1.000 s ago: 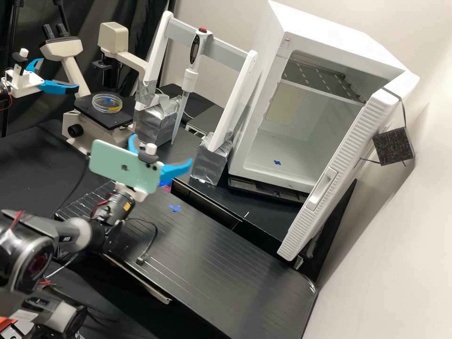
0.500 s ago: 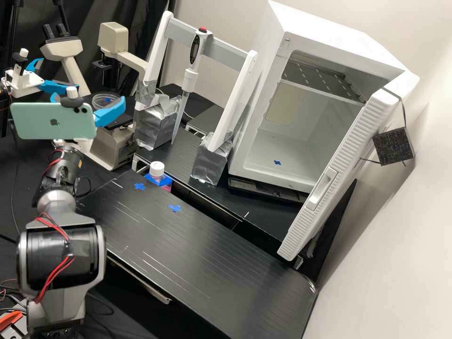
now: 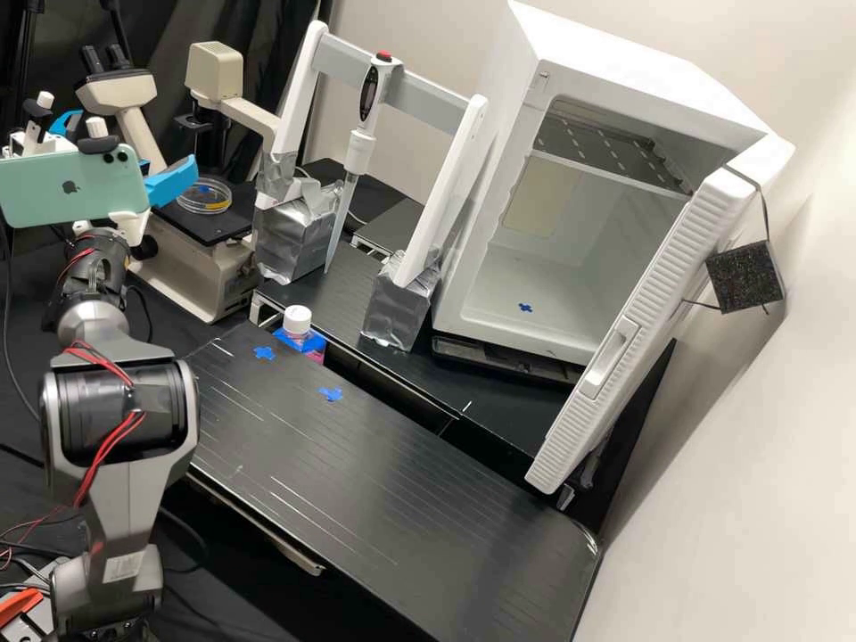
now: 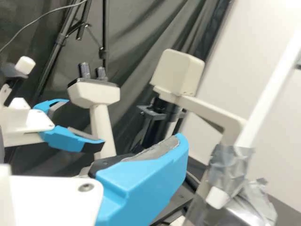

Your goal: Move the petri dish to the bench

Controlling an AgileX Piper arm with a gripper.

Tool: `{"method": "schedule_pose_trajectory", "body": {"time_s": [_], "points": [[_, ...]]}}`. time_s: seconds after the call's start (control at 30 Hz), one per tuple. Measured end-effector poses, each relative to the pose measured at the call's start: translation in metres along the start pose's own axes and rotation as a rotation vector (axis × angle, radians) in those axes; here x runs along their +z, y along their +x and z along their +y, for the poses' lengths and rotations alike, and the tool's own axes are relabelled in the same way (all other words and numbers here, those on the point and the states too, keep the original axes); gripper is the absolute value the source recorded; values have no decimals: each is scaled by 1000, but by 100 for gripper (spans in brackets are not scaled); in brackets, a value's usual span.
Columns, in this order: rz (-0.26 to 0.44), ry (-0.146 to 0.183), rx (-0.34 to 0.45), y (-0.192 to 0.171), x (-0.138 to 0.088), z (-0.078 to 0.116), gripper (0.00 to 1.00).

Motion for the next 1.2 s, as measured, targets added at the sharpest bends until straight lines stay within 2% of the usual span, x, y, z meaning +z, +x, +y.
{"method": "schedule_pose_trajectory", "body": {"time_s": [0.17,0.33,0.4,0.57,0.77,0.83,0.9,0.97,1.2], "points": [[-4,13,-57,2,2,-7,100],[46,-7,-76,1,2,-4,100],[77,-7,-71,-3,1,4,100],[131,22,-18,-11,-2,28,100],[159,32,-15,6,-13,44,100],[149,33,-33,22,-15,43,100],[129,53,-64,40,-17,38,100],[103,57,-112,58,-16,31,100],[-26,81,-271,100,-2,1,100]]}}
